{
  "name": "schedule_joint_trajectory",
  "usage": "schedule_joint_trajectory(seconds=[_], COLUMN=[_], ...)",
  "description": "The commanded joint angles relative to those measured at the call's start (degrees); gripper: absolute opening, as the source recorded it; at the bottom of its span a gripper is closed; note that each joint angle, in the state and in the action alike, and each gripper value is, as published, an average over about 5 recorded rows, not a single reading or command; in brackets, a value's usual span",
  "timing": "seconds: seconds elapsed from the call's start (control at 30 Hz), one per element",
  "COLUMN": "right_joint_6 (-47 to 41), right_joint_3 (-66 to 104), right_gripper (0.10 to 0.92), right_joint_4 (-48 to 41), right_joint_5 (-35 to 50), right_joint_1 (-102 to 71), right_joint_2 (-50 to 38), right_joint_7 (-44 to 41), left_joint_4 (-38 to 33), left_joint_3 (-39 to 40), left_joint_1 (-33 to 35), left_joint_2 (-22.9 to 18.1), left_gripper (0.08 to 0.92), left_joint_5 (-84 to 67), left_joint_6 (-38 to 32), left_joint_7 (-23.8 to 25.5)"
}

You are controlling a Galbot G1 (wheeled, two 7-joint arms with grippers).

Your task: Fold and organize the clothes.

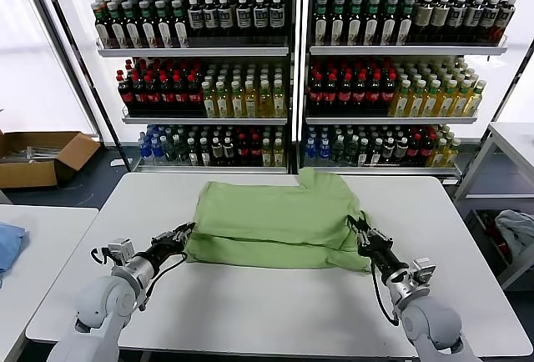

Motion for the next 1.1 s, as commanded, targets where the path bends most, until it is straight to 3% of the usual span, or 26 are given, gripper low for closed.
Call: schedule_joint_trajectory(seconds=[0.03, 0.2, 0.43, 0.6, 0.73, 1.1], right_joint_6=[-1.5, -2.7, -6.7, -7.4, -7.2, -6.8], right_joint_3=[1.5, 3.6, 3.2, 2.6, 2.5, 2.8], right_gripper=[0.474, 0.612, 0.798, 0.77, 0.653, 0.35], right_joint_4=[2.3, 7.6, 7.3, 6.7, 6.6, 6.7], right_joint_5=[-4.6, -9.4, -12.0, -11.6, -11.1, -10.5], right_joint_1=[-3.2, -11.0, -14.0, -13.8, -13.6, -13.9], right_joint_2=[-0.3, 0.3, 2.4, 3.1, 3.2, 2.5], right_joint_7=[0.8, 1.8, 5.2, 6.6, 7.0, 6.7], left_joint_4=[-0.8, -4.6, -1.2, 0.3, 0.2, -0.6], left_joint_3=[-2.4, -2.2, -0.2, 0.7, 1.1, 0.7], left_joint_1=[2.9, 8.0, 7.9, 7.0, 7.1, 8.5], left_joint_2=[-0.1, -0.5, -2.4, -3.2, -3.3, -2.8], left_gripper=[0.333, 0.481, 0.68, 0.801, 0.769, 0.455], left_joint_5=[4.6, 4.9, 5.6, 6.8, 7.1, 7.4], left_joint_6=[-0.6, -0.7, -0.8, -0.8, -0.7, -0.6], left_joint_7=[-1.6, -0.9, -1.0, -0.9, -0.8, 0.1])
